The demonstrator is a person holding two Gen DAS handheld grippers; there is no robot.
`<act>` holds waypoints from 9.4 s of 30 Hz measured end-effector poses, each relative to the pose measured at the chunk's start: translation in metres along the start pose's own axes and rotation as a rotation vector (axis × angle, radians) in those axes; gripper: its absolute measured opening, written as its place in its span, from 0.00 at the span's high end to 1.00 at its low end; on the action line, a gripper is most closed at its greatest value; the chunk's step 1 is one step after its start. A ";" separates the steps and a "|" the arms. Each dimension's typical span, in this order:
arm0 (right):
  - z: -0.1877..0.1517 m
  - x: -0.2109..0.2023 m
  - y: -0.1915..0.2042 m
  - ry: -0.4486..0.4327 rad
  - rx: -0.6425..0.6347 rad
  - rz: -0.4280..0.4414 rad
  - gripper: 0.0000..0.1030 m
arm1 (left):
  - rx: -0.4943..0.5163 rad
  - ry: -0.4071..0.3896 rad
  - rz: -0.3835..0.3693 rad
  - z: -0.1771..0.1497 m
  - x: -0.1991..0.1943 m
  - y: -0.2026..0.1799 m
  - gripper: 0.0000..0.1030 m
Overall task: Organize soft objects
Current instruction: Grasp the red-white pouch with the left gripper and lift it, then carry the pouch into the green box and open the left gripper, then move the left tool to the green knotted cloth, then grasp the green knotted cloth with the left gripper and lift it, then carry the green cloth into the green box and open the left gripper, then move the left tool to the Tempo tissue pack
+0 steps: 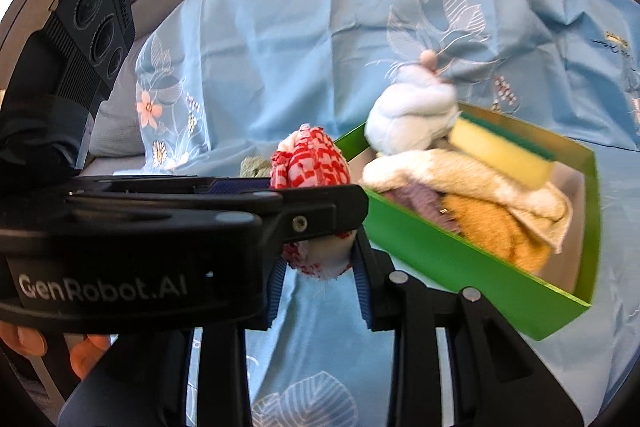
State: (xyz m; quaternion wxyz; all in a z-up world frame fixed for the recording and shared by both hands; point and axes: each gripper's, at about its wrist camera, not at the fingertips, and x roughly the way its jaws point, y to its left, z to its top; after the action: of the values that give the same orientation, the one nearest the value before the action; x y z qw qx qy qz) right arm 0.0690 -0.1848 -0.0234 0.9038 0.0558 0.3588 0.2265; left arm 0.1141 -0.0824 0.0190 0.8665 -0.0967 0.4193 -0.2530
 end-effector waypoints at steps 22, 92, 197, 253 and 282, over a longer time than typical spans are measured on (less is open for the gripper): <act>0.023 -0.013 -0.111 -0.032 0.147 -0.091 0.70 | 0.047 0.112 -0.088 0.063 0.090 -0.065 0.60; -0.024 -0.102 -0.025 0.004 0.137 -0.332 0.01 | 0.023 -0.033 0.251 -0.045 -0.054 -0.008 0.00; -0.014 -0.003 0.032 0.113 0.094 0.153 0.90 | -0.046 0.063 -0.048 -0.075 -0.053 0.047 0.92; 0.039 -0.060 -0.095 -0.054 0.137 -0.328 0.01 | 0.000 0.051 0.207 0.038 0.025 0.002 0.12; -0.042 -0.053 -0.008 0.096 0.119 -0.190 0.01 | -0.281 0.038 0.265 -0.088 -0.058 0.106 0.00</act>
State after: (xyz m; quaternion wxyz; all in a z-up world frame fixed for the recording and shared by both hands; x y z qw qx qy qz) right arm 0.0099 -0.2186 -0.0235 0.8980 0.0640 0.4182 0.1209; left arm 0.0536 0.0422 -0.0379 0.8622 -0.1560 0.4757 -0.0776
